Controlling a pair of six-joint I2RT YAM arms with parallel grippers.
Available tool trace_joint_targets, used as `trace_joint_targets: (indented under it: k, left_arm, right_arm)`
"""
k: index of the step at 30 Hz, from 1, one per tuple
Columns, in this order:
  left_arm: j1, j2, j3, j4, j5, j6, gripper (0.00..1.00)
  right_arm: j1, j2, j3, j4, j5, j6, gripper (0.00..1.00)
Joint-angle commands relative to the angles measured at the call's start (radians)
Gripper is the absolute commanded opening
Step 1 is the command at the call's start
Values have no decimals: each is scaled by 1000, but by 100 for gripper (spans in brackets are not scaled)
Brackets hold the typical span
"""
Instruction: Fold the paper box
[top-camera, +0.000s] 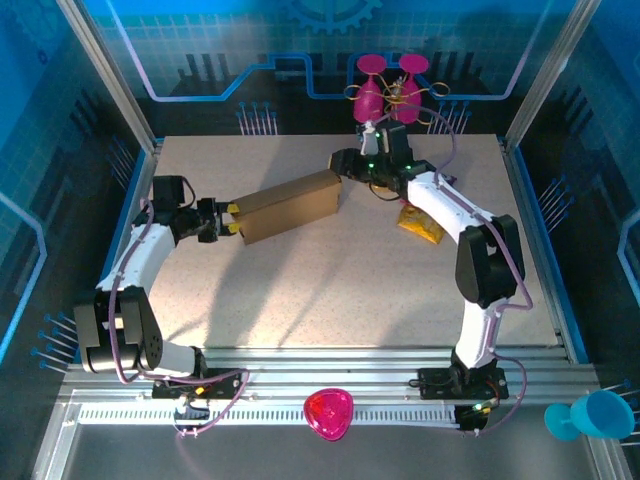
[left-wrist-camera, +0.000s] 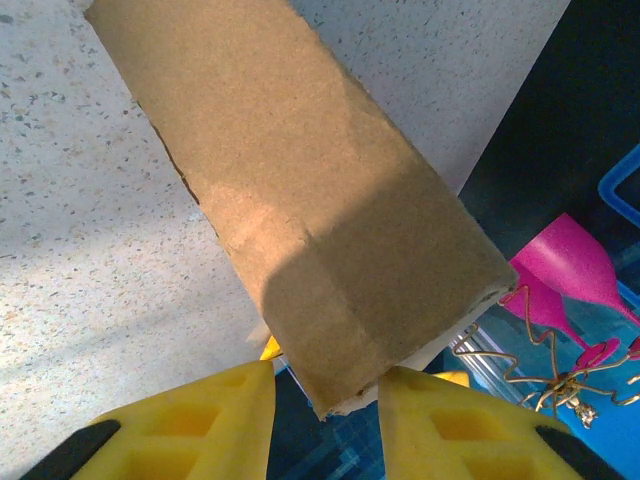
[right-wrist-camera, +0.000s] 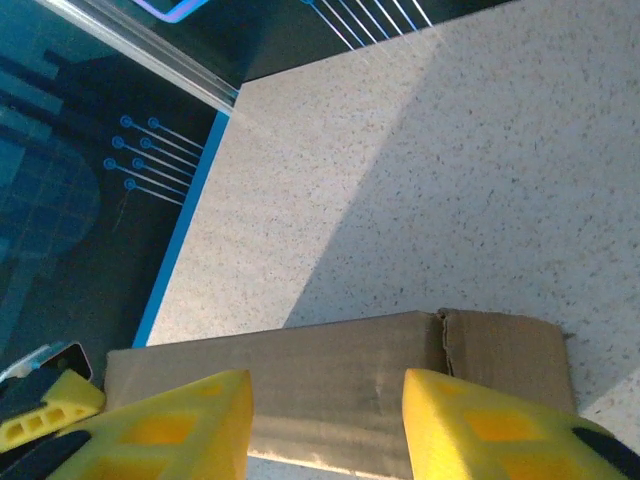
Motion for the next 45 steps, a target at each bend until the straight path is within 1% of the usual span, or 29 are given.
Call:
trace_joint_targets:
  k: [1, 4, 6, 13, 20, 24, 27, 30, 34, 37, 39, 42, 45]
  left_arm:
    - [-2, 56, -21, -120, -55, 26, 32]
    - [1, 62, -20, -120, -49, 29, 32]
    - [1, 64, -18, -121, -47, 34, 32]
    - [5, 75, -17, -120, -42, 42, 32]
    - [8, 84, -14, -125, -37, 57, 32]
    - [12, 88, -18, -123, -37, 59, 32]
    - [16, 87, -17, -125, -37, 63, 32]
    - [19, 88, -15, -127, -34, 66, 32]
    - [24, 90, -15, -129, -26, 74, 31]
    - [26, 94, -16, -131, -17, 93, 19]
    - [25, 91, -12, -144, -14, 114, 14]
    - [24, 71, -22, -179, -15, 145, 12]
    - [16, 24, -59, -202, -14, 165, 13]
  right_arm:
    - [-9, 52, 63, -102, -17, 46, 40]
    - [-3, 61, 81, -184, 21, 9, 39]
    - [-6, 44, 54, -184, 45, 1, 38]
    - [-9, 64, 48, -224, 71, -54, 28]
    - [6, 69, 62, -307, 155, -140, 27]
    - [31, 87, 105, -382, 225, -216, 16]
    - [51, 107, 138, -440, 283, -264, 12]
    - [64, 119, 153, -468, 316, -292, 5]
    - [85, 141, 183, -515, 361, -330, 2]
    - [95, 132, 181, -517, 376, -348, 2]
    - [99, 111, 166, -496, 375, -355, 2]
    - [107, 57, 133, -457, 374, -371, 4]
    - [110, -14, 56, -398, 355, -369, 5]
